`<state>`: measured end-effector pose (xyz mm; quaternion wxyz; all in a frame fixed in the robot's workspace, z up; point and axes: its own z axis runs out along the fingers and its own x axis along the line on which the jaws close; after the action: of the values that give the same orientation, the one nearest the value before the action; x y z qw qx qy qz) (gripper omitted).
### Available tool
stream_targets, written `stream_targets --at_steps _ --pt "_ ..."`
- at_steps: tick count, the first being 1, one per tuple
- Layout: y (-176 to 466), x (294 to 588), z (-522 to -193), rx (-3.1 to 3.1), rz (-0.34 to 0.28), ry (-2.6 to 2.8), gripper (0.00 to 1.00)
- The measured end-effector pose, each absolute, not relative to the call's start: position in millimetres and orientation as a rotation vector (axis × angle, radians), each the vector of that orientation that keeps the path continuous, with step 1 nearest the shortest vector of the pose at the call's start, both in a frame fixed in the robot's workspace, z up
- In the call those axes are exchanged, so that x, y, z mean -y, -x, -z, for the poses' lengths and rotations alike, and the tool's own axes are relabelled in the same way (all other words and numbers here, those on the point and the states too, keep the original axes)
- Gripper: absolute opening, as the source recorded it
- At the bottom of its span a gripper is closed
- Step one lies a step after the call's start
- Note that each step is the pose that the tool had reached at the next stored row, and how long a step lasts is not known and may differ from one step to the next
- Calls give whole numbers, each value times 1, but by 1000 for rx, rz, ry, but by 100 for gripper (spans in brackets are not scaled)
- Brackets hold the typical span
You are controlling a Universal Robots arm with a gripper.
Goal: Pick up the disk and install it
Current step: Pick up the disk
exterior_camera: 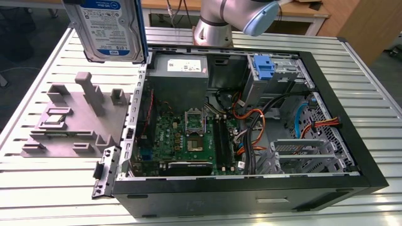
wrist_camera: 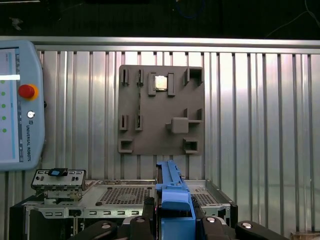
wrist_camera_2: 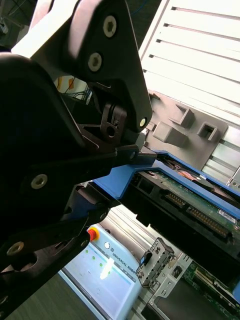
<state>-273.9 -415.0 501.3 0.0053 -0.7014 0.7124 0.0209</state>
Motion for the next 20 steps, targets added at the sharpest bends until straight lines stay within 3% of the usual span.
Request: stream_targets --at_steps 20 --pt "267 430 -499 -2231 -65 2196 37"
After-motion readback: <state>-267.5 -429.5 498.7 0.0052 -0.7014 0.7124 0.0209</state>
